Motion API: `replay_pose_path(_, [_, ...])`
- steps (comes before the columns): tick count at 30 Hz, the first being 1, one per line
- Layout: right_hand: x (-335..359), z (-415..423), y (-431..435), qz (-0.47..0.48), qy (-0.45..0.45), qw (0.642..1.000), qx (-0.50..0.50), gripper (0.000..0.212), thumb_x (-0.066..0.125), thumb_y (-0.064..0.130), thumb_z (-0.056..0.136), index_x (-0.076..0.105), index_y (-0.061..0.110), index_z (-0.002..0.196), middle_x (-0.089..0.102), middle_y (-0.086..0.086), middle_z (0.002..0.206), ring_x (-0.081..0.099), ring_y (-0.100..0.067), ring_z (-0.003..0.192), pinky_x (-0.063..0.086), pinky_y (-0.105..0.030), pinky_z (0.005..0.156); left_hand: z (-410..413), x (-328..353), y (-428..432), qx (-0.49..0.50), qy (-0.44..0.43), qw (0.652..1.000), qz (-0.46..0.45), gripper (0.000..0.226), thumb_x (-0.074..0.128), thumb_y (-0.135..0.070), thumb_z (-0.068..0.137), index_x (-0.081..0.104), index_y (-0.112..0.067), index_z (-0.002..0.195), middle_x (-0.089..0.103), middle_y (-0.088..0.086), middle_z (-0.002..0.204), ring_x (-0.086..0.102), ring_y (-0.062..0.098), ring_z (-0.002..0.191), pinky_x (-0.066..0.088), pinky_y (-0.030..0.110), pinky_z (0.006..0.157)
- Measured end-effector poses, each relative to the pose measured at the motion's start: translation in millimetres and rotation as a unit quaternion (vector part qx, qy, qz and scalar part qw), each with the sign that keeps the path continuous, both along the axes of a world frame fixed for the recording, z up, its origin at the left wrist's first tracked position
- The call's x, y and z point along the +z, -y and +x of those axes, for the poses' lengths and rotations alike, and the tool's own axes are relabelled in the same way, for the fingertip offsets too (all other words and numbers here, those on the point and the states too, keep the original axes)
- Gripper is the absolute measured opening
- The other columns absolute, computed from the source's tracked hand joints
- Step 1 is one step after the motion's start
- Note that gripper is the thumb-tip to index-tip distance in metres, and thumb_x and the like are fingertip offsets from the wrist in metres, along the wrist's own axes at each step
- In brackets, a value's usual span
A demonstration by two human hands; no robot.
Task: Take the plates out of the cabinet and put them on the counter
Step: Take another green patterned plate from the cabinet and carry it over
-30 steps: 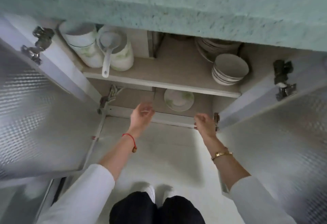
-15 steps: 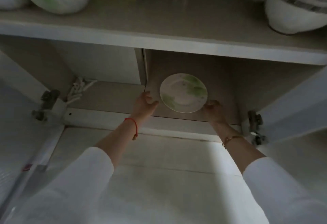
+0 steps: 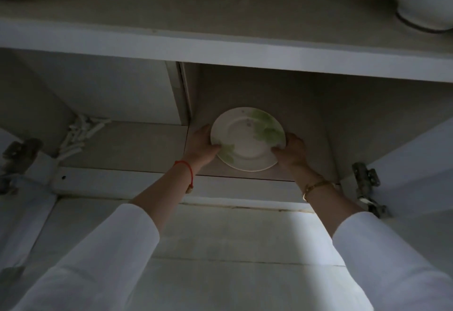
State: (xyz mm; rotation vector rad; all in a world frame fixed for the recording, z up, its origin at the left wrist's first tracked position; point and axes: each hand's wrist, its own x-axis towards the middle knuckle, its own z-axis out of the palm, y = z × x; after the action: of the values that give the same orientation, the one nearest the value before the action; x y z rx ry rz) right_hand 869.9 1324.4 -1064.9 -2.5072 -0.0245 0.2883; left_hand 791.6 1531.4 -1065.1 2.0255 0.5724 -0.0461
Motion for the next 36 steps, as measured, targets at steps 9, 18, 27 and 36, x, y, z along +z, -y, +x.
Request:
replay_pose_path(9, [14.5, -38.0, 6.9, 0.102, -0.025, 0.993, -0.058, 0.048, 0.07, 0.003, 0.077, 0.053, 0.0, 0.123, 0.066, -0.019, 0.118, 0.061, -0.034, 0.112, 0.044, -0.026, 0.08, -39.2, 6.9, 4.4, 0.053, 0.022, 0.998, -0.015, 0.052, 0.069, 0.013, 0.065, 0.07, -0.015, 0.109, 0.071, -0.002, 0.089, 0.069, 0.03, 0.1, 0.06, 0.039, 0.083])
replay_pose_path(18, [119.3, -157.8, 39.0, 0.143, -0.108, 0.977, -0.116, 0.047, 0.067, 0.006, 0.079, 0.046, 0.008, 0.121, 0.067, -0.016, 0.107, 0.064, -0.034, 0.101, 0.042, -0.027, 0.072, -148.3, 121.4, 34.4, 0.065, -0.052, 0.996, -0.042, 0.068, 0.074, 0.008, 0.068, 0.059, -0.019, 0.128, 0.06, 0.001, 0.114, 0.067, 0.033, 0.1, 0.062, 0.049, 0.077])
replay_pose_path(27, [334.0, -264.5, 87.3, 0.144, -0.149, 0.968, -0.142, 0.044, 0.064, 0.008, 0.079, 0.042, 0.015, 0.116, 0.068, -0.015, 0.097, 0.066, -0.036, 0.084, 0.053, -0.044, 0.075, -256.6, 340.0, 84.2, 0.05, -0.061, 0.996, -0.033, 0.071, 0.071, 0.005, 0.071, 0.054, -0.019, 0.135, 0.056, 0.003, 0.119, 0.067, 0.023, 0.075, 0.061, 0.046, 0.073])
replay_pose_path(36, [584.7, -325.5, 140.6, 0.162, -0.119, 0.965, -0.168, 0.044, 0.062, 0.007, 0.083, 0.041, 0.015, 0.121, 0.057, -0.001, 0.082, 0.058, -0.03, 0.078, 0.046, -0.033, 0.065, -311.5, 581.6, 127.8, 0.002, -0.024, 0.997, -0.078, 0.07, 0.072, 0.004, 0.08, 0.049, -0.026, 0.139, 0.054, 0.003, 0.127, 0.066, 0.026, 0.092, 0.06, 0.038, 0.077])
